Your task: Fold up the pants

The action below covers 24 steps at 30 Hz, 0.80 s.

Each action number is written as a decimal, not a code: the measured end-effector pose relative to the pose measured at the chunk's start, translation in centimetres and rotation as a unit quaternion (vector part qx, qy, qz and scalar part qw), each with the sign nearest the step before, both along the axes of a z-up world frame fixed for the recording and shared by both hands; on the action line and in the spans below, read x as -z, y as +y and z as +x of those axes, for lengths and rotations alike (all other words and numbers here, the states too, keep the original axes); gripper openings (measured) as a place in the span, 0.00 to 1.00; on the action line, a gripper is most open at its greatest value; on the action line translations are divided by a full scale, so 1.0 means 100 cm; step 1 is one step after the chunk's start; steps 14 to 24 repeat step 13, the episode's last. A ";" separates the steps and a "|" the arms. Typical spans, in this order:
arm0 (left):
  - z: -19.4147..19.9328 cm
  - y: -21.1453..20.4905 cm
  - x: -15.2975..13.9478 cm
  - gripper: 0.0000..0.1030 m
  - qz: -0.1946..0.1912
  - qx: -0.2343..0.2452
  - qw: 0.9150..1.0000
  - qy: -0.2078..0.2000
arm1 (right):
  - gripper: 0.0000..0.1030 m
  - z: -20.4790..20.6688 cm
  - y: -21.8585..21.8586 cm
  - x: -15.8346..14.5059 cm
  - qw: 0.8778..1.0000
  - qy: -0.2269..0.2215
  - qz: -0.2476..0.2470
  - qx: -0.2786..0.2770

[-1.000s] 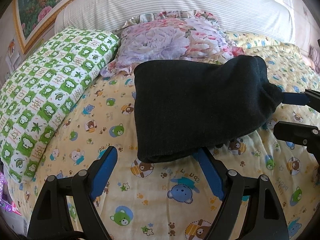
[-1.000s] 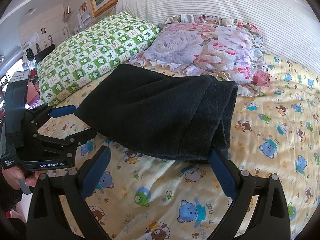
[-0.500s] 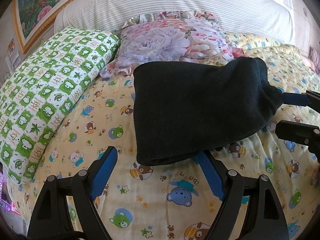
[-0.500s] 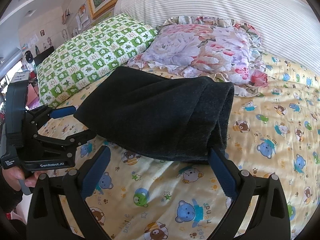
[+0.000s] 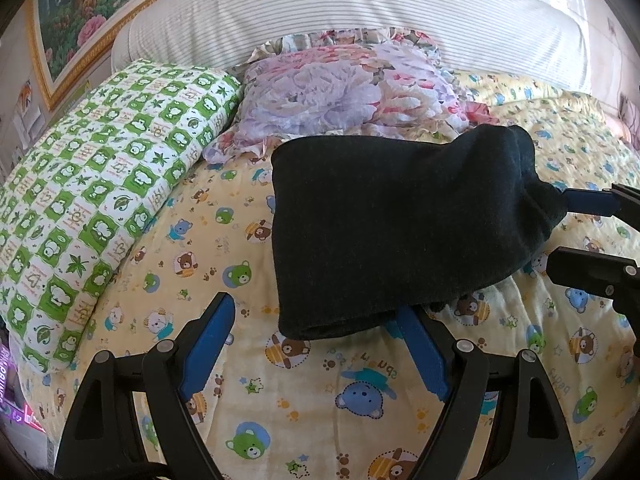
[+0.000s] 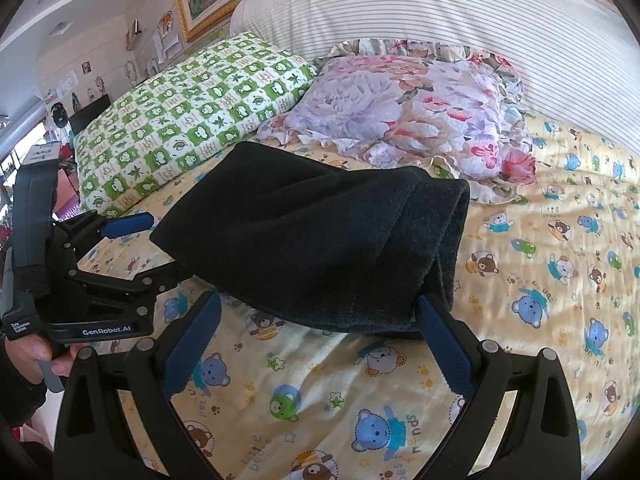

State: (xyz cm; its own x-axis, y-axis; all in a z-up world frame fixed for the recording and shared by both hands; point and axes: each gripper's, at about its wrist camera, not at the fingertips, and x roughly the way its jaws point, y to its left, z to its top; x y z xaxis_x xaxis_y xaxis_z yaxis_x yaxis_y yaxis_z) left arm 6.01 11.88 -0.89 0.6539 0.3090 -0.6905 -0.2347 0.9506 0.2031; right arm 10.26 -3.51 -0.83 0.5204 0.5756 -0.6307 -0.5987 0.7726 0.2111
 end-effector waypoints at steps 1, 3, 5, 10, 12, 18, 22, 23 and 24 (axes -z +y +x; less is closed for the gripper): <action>0.000 -0.001 -0.001 0.81 0.002 0.000 1.000 0.000 | 0.95 0.000 0.000 0.000 1.000 0.000 0.000 0.000; -0.001 -0.001 -0.002 0.81 0.005 -0.001 1.000 0.001 | 0.95 0.000 0.000 0.000 1.000 0.000 0.002 0.000; -0.001 -0.002 -0.004 0.81 0.008 -0.003 1.000 0.003 | 0.95 -0.001 0.000 0.000 1.000 0.001 0.004 0.002; 0.002 -0.005 -0.004 0.81 0.016 -0.014 1.000 0.010 | 0.95 0.001 -0.002 0.001 1.000 0.020 0.021 0.005; 0.005 -0.008 -0.004 0.81 0.015 -0.014 1.000 0.015 | 0.95 0.001 -0.002 0.003 0.999 0.026 0.021 0.009; 0.006 -0.011 -0.005 0.81 0.016 -0.014 1.000 0.016 | 0.95 0.001 -0.002 0.003 0.999 0.027 0.016 0.010; 0.006 -0.011 -0.005 0.81 0.016 -0.014 1.000 0.016 | 0.95 0.001 -0.002 0.003 0.999 0.027 0.016 0.010; 0.006 -0.011 -0.005 0.81 0.016 -0.014 1.000 0.016 | 0.95 0.001 -0.002 0.003 0.999 0.027 0.016 0.010; 0.006 -0.011 -0.005 0.81 0.016 -0.014 1.000 0.016 | 0.95 0.001 -0.002 0.003 0.999 0.027 0.016 0.010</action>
